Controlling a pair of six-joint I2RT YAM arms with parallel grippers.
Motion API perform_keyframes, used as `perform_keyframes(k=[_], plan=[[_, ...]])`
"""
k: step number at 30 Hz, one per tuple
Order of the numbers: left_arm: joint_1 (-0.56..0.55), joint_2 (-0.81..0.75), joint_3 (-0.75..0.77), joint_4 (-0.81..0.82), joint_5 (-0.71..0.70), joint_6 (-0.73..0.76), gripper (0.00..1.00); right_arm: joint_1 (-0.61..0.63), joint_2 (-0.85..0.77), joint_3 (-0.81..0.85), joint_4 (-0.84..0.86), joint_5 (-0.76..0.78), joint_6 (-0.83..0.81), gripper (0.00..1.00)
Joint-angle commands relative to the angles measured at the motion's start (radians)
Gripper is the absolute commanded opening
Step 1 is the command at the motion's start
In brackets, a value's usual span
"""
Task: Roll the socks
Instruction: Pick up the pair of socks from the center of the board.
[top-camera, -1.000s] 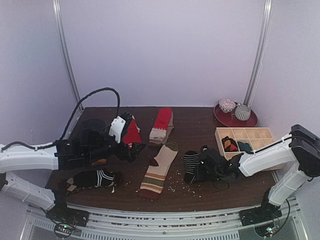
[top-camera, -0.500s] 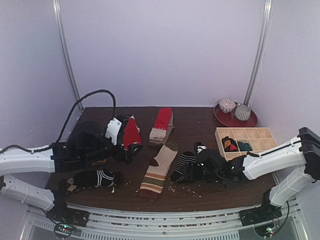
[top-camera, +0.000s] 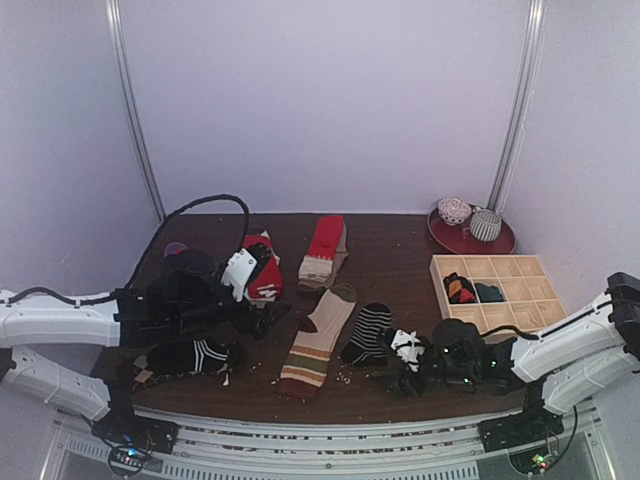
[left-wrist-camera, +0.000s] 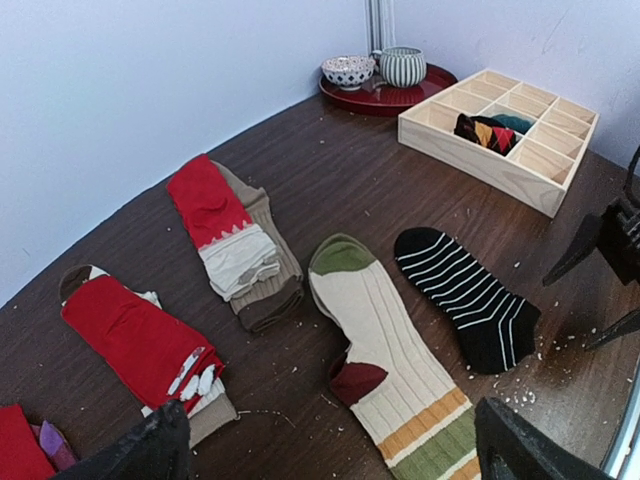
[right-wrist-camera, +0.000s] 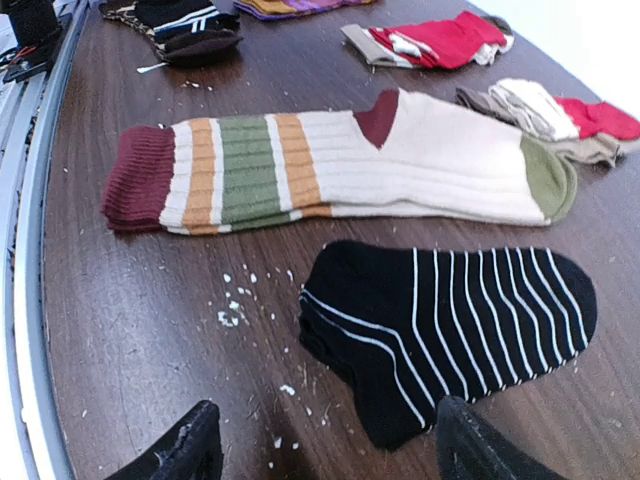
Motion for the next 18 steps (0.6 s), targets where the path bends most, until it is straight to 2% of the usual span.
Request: perform_keyframes(k=[1,9,18], plan=[[0.006,0.03,0.04,0.03,0.022,0.04,0.98,-0.021,0.038,0.018,0.129,-0.097,-0.214,0.73],[0.006,0.037,0.041,0.033,0.019,0.043,0.98,-0.077,0.174,0.074,0.144,-0.239,-0.26,0.7],[0.005,0.038,0.053,0.002,0.017,0.046,0.98,-0.129,0.267,0.106,0.157,-0.272,-0.255,0.65]])
